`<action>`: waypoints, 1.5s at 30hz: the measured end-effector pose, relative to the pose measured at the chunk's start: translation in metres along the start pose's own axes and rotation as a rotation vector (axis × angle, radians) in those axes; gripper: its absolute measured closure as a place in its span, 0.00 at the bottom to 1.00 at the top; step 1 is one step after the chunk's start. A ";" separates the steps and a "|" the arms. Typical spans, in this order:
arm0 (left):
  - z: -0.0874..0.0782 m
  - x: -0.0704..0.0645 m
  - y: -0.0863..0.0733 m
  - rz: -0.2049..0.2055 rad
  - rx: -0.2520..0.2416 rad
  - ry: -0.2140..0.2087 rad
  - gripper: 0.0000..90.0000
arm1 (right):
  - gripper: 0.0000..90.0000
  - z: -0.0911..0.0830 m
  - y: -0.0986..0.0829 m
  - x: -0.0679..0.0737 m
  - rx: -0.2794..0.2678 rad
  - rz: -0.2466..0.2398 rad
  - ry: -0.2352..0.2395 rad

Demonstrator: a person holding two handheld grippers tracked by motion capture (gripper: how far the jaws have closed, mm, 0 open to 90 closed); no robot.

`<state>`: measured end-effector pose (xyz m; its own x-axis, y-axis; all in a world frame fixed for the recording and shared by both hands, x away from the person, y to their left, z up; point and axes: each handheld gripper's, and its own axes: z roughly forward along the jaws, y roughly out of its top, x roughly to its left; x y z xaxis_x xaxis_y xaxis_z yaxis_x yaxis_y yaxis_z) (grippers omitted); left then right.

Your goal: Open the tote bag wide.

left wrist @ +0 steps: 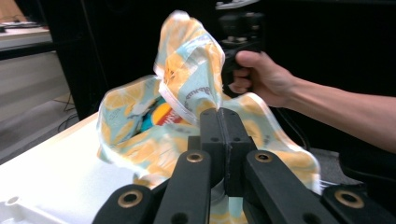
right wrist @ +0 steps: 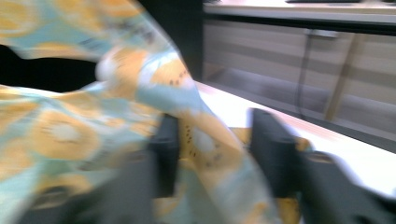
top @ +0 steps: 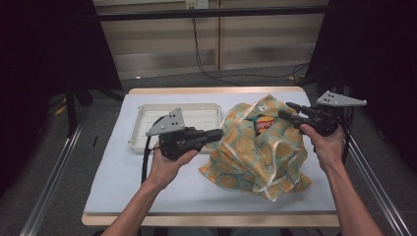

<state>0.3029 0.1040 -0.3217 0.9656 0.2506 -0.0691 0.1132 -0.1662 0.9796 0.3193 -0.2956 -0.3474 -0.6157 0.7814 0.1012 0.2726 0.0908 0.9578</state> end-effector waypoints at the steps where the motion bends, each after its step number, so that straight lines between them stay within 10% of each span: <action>1: 0.000 0.004 0.000 -0.006 -0.003 0.006 1.00 | 0.81 -0.002 0.000 0.002 -0.010 0.001 0.020; 5: 0.001 0.019 -0.004 -0.054 -0.020 0.035 1.00 | 1.00 -0.011 0.002 0.010 -0.002 0.008 0.070; 13: 0.004 0.043 -0.023 -0.123 0.010 0.102 0.93 | 1.00 -0.023 -0.003 0.006 -0.017 0.042 0.072; 26: -0.029 0.020 -0.020 -0.065 -0.037 0.117 0.69 | 1.00 -0.020 -0.004 -0.007 -0.026 0.087 0.018; 33: 0.007 0.005 -0.016 -0.033 0.001 -0.005 0.74 | 0.99 -0.018 -0.003 -0.005 -0.020 0.083 0.026; 45: 0.080 0.024 -0.017 -0.043 0.129 0.040 0.40 | 1.00 -0.027 0.000 0.002 -0.022 0.076 0.075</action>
<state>0.3430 0.0366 -0.3553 0.9495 0.2972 -0.1006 0.1860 -0.2751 0.9433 0.2981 -0.3102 -0.3397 -0.6475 0.7372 0.1931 0.3047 0.0182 0.9523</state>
